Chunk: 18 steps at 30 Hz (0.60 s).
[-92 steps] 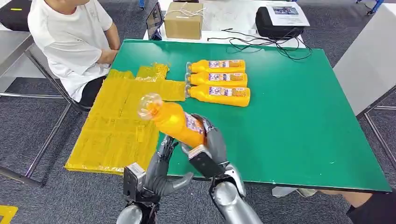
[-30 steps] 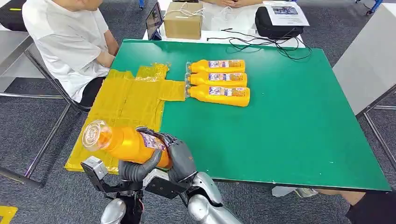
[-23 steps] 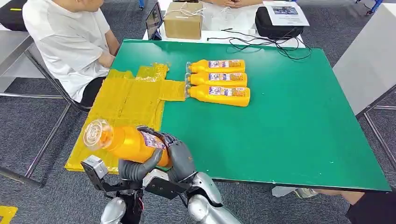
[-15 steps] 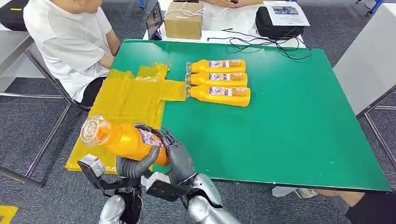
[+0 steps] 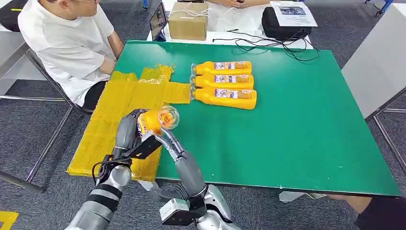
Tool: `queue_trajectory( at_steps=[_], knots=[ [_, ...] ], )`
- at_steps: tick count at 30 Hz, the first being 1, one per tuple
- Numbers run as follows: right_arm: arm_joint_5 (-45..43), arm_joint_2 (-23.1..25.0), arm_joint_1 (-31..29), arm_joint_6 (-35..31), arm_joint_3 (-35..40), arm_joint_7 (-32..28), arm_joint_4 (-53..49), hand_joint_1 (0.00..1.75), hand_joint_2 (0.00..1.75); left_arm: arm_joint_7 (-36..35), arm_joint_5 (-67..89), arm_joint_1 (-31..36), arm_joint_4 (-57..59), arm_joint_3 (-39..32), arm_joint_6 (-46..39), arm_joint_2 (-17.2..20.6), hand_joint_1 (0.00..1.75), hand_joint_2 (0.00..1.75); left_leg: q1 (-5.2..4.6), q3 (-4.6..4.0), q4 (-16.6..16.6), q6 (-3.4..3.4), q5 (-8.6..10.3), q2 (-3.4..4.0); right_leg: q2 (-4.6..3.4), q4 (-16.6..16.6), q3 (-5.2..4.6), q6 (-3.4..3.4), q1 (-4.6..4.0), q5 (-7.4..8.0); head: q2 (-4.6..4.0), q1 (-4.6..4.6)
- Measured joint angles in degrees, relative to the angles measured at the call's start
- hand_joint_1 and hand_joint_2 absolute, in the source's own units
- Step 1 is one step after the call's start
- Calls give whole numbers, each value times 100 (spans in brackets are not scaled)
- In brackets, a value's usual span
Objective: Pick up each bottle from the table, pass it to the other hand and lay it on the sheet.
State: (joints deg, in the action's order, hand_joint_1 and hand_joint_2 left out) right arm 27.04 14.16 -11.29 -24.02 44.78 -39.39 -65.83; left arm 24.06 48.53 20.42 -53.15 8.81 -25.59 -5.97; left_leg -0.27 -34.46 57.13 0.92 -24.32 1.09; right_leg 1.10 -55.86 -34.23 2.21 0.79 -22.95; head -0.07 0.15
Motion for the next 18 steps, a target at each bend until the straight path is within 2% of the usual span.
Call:
queue_trajectory(
  at_steps=[9,18],
  knots=[
    [-343,-28,-5,87,90,-61,-79,0,0,-987,1623,1012,1832,216,552,610,175,175,0,4,0,0,0,0,0,0,4,0,0,0,0,2],
    [-396,-39,-5,118,120,-61,-109,0,0,-1775,2424,1714,2694,590,1528,881,175,175,0,21,-2,-6,3,8,-3,-7,13,-1,0,1,0,0]
  ],
)
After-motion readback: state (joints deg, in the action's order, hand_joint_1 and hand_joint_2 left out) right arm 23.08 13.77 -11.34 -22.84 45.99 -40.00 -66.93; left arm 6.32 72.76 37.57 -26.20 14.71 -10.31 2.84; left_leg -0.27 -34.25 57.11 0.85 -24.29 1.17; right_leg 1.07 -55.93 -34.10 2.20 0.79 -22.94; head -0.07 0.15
